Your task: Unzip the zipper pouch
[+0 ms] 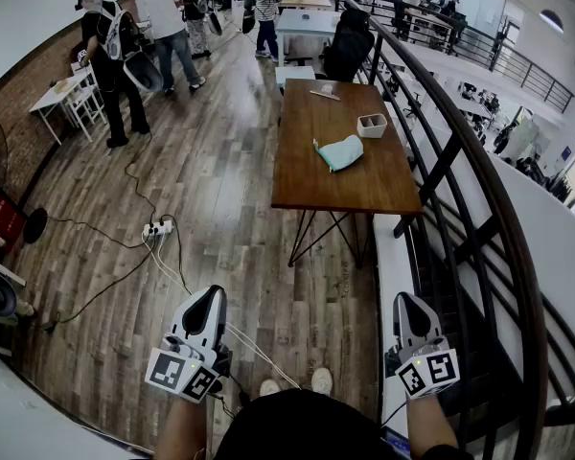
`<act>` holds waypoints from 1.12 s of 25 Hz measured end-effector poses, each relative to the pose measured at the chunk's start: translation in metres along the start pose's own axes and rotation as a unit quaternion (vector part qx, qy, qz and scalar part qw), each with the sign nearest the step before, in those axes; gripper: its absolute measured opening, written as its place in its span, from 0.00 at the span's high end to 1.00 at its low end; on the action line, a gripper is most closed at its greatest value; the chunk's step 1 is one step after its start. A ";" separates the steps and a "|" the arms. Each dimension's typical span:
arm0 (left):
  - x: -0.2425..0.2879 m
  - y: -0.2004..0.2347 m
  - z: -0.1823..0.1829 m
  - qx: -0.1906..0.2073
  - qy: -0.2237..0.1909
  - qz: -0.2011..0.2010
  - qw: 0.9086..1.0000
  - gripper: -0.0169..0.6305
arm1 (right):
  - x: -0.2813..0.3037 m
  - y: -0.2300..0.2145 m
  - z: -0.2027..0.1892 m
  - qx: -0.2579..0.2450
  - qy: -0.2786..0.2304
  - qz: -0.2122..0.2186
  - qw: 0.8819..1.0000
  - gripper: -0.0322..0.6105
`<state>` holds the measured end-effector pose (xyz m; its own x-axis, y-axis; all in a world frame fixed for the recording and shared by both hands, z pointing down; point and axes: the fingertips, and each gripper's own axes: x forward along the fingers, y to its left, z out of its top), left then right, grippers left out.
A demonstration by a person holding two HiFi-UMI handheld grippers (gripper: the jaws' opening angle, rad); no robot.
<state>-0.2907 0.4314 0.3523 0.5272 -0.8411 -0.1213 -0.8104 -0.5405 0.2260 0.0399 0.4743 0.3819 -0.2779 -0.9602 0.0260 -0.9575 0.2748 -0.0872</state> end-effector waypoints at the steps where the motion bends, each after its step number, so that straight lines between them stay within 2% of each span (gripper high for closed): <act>1: -0.001 0.002 0.000 -0.001 0.000 0.002 1.000 0.94 | 0.001 0.002 0.000 -0.001 0.000 0.001 1.000 0.96; 12: 0.000 0.008 -0.003 -0.017 -0.006 -0.002 1.000 0.94 | 0.008 0.006 0.011 -0.004 -0.012 0.014 1.000 0.96; 17: 0.014 -0.004 -0.004 -0.015 -0.005 -0.006 1.000 0.94 | 0.009 0.002 0.011 -0.067 -0.003 0.018 0.998 0.96; 24: 0.039 -0.036 -0.008 0.012 0.001 -0.001 1.000 0.94 | 0.008 -0.028 0.018 -0.038 -0.028 0.030 0.998 0.95; 25: 0.042 -0.041 -0.009 0.015 0.000 0.002 1.000 0.94 | 0.007 -0.032 0.018 -0.029 -0.031 0.034 0.999 0.90; 26: 0.046 -0.046 -0.009 0.017 -0.003 0.004 1.000 0.93 | 0.006 -0.037 0.018 -0.018 -0.033 0.040 0.999 0.79; 27: 0.049 -0.051 -0.010 0.018 -0.005 0.006 1.000 0.91 | 0.005 -0.042 0.018 -0.006 -0.036 0.045 0.998 0.72; 28: 0.052 -0.055 -0.010 0.019 -0.006 0.008 1.000 0.86 | 0.005 -0.046 0.019 0.005 -0.040 0.049 0.998 0.68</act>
<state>-0.2160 0.4174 0.3436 0.5112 -0.8495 -0.1301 -0.8277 -0.5275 0.1916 0.0841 0.4557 0.3677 -0.3626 -0.9298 -0.0625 -0.9251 0.3672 -0.0962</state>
